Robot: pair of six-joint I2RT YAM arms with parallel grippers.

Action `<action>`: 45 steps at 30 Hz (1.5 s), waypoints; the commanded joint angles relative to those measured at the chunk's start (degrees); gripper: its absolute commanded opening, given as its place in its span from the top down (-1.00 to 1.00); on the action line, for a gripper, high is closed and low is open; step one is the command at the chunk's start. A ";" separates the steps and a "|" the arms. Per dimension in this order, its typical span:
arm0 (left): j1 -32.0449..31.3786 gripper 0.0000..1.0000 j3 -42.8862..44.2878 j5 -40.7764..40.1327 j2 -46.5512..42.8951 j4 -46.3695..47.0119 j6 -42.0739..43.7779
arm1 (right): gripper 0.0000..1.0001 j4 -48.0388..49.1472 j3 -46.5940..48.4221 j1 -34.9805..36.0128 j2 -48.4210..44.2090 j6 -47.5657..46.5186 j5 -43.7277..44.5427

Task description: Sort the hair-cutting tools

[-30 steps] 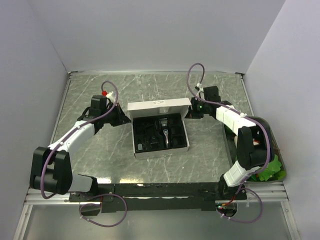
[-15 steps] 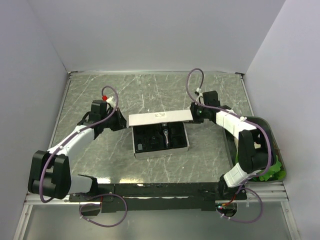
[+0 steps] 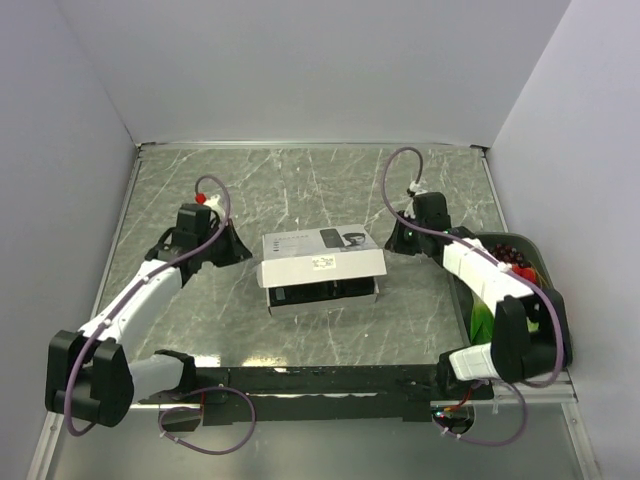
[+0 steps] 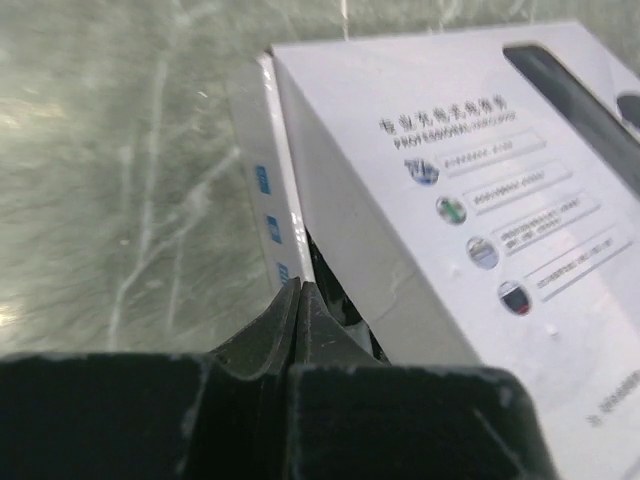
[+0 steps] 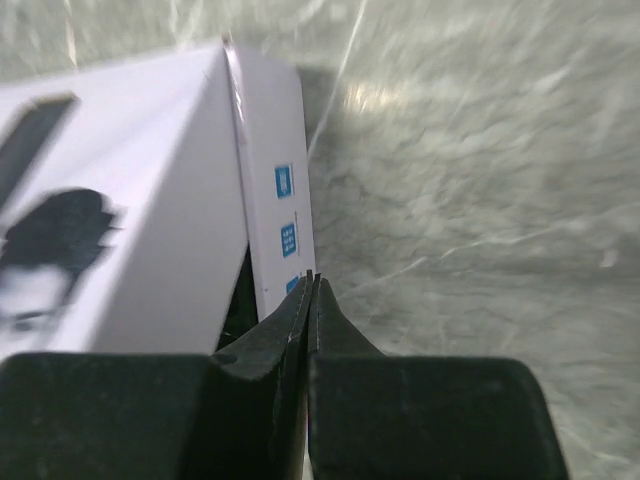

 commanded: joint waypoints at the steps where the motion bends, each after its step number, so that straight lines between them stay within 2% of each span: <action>1: -0.24 0.98 8.40 -7.86 -2.31 -5.90 4.18 | 1.00 1.46 1.76 0.35 -6.26 -1.26 5.92; 5: -0.24 0.98 14.28 -7.17 -0.82 -6.96 4.62 | 1.00 0.84 6.41 0.52 -7.50 -2.67 4.08; 10: -0.15 0.98 15.97 -0.94 1.90 -3.72 3.04 | 1.00 2.69 7.74 0.96 -7.85 -3.38 -2.51; 15: -1.37 0.98 13.60 4.61 3.75 0.67 0.94 | 1.00 2.69 6.60 3.24 -6.97 -3.91 -7.52; 19: -3.84 0.98 7.73 6.02 3.58 4.02 -1.00 | 1.00 4.53 1.35 5.61 -7.76 -3.29 -8.84; 25: -6.65 0.98 -0.10 6.46 1.91 8.24 -3.99 | 1.00 5.85 -5.87 7.90 -9.25 -1.53 -8.76; 36: -10.08 0.98 -10.12 4.88 1.03 11.93 -6.45 | 1.00 5.67 -14.31 12.12 -8.56 3.12 -1.55; 45: -11.13 0.98 -8.73 2.60 3.31 11.06 -6.28 | 1.00 3.84 -12.13 12.74 -7.15 3.66 1.34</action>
